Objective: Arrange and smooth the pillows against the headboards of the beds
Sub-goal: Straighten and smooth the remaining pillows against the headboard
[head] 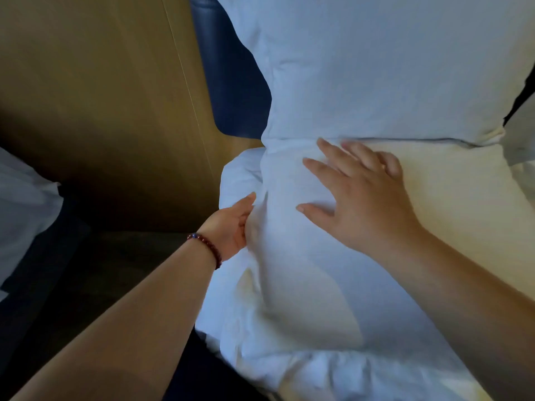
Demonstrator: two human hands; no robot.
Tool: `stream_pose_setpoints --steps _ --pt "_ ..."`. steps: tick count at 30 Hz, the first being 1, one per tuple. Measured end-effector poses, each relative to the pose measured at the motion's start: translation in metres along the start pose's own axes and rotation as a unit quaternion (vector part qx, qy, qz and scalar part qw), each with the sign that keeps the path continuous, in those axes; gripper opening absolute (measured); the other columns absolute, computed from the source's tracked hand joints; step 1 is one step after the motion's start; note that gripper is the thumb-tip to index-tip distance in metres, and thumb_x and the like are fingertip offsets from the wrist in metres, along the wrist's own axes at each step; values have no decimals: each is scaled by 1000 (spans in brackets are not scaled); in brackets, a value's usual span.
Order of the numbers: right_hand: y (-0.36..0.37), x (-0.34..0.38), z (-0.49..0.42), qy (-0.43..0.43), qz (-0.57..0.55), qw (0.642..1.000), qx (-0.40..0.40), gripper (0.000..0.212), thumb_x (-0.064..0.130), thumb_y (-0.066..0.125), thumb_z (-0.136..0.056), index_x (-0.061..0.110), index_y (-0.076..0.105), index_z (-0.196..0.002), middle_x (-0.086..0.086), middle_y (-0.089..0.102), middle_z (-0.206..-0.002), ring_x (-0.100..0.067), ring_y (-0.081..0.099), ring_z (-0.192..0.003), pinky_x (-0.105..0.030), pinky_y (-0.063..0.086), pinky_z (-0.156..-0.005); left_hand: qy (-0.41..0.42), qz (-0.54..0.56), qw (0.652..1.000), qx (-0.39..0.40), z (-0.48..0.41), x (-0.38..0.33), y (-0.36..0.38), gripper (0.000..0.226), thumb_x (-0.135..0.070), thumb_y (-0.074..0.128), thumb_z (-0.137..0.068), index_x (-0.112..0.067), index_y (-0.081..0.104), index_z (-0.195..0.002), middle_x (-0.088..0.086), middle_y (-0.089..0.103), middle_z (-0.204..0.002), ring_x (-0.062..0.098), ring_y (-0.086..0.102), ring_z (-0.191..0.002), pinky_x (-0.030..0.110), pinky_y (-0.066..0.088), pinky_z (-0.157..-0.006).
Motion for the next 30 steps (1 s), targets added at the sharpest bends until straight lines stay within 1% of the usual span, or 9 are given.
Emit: stream_pose_setpoints --steps 2,5,8,11,14,16,22,26,30 --pt "4 4 -28 -65 -6 998 -11 62 60 52 -81 27 58 -133 2 44 -150 -26 38 -139 -50 22 -112 10 2 1000 1 -22 -19 11 41 -41 56 -94 -8 67 -115 8 73 -106 20 68 -96 33 54 -86" --pt "22 4 -65 -127 0 992 -5 57 52 50 -84 23 59 -132 0 48 -148 -22 38 -140 -44 20 -116 38 34 999 1 -50 -50 20 43 -40 64 -90 -11 65 -121 9 71 -114 24 67 -106 38 51 -95" --pt "38 -17 -78 -90 15 996 1 59 54 42 -88 19 58 -133 2 42 -152 -14 31 -144 -36 14 -119 72 74 995 -13 -69 -62 4 35 -25 70 -86 -7 65 -116 11 70 -115 24 68 -104 39 52 -95" --pt "46 -26 -75 -68 17 997 -10 61 55 41 -89 20 55 -136 5 35 -155 -9 26 -145 -34 12 -120 110 49 991 -59 -74 -50 -19 32 -27 76 -78 -8 61 -100 11 71 -105 23 69 -97 39 53 -92" --pt "47 -23 -74 -67 5 997 -24 56 51 46 -90 20 57 -134 5 37 -154 -9 28 -144 -36 16 -120 90 74 993 19 -81 -49 -8 47 -31 72 -83 -7 59 -122 9 68 -119 24 66 -109 40 50 -98" --pt "47 -22 -74 -67 -3 997 -36 53 49 47 -90 20 58 -133 5 38 -154 -9 29 -144 -37 17 -120 74 87 992 50 -84 -65 7 41 -32 59 -94 -6 61 -126 9 67 -119 22 66 -106 37 51 -96" --pt "49 -26 -71 -61 -22 996 -57 54 47 47 -91 18 57 -135 5 38 -154 -8 30 -144 -36 20 -119 98 60 993 10 -98 -103 24 35 -26 68 -89 -4 66 -116 11 68 -119 25 65 -111 38 51 -97" --pt "55 -25 -72 -56 -32 997 -47 57 47 48 -89 18 54 -138 5 35 -155 -9 28 -144 -37 20 -119 182 85 977 -76 -85 -87 -6 18 -26 73 -85 -13 61 -80 9 68 -95 19 66 -88 34 55 -90" --pt "56 -22 -69 -47 -28 997 -59 56 45 49 -89 17 56 -136 4 37 -154 -10 30 -144 -37 21 -119 213 34 975 -55 -76 -87 -6 19 -30 70 -86 -17 62 -75 8 68 -95 20 63 -93 38 49 -99"
Point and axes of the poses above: each hand's wrist, its own z-axis away from the middle knuckle, its own y-axis out of the palm, x = y × z, the point moved 6 cm from there along -z, towards the middle knuckle
